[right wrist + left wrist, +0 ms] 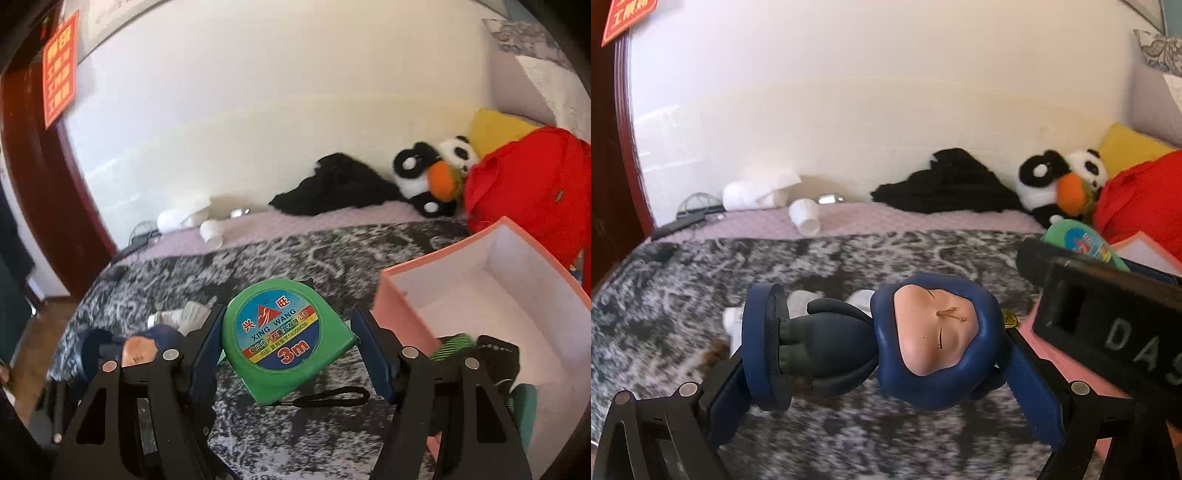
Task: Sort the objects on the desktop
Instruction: 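Carry figurine and tape measure into the pink box and release them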
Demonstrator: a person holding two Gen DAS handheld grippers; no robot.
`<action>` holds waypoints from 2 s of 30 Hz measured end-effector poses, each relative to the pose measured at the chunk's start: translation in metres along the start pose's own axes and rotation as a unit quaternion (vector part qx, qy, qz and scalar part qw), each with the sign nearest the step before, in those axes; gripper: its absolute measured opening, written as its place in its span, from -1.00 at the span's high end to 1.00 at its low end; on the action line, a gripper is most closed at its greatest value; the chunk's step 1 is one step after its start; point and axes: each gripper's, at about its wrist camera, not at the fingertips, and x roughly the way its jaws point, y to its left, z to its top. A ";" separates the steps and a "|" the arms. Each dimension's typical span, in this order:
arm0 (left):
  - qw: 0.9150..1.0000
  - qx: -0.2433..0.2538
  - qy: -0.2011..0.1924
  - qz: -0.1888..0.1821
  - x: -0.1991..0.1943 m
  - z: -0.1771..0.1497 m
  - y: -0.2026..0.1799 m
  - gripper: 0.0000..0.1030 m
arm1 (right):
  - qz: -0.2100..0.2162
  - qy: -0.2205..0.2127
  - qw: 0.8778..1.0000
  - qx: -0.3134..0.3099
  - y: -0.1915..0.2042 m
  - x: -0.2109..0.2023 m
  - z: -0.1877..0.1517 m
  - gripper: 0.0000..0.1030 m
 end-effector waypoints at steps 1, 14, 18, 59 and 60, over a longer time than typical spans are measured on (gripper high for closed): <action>1.000 -0.002 -0.001 -0.004 -0.002 0.002 -0.005 -0.93 | -0.002 -0.004 1.000 0.005 -0.005 -0.005 0.002 -0.39; 0.997 0.032 -0.020 -0.067 -0.023 0.010 -0.098 -0.93 | -0.062 -0.030 0.997 0.042 -0.079 -0.050 0.009 -0.39; 0.995 0.041 -0.020 -0.087 -0.030 0.010 -0.126 -0.93 | -0.091 -0.039 0.994 0.052 -0.107 -0.067 0.009 -0.39; 0.984 0.100 0.004 -0.146 -0.038 0.003 -0.204 -0.99 | -0.172 -0.053 0.976 0.123 -0.194 -0.114 -0.007 -0.82; 0.985 0.096 0.004 -0.143 -0.037 0.003 -0.199 -0.99 | -0.166 -0.053 0.977 0.120 -0.189 -0.113 -0.006 -0.83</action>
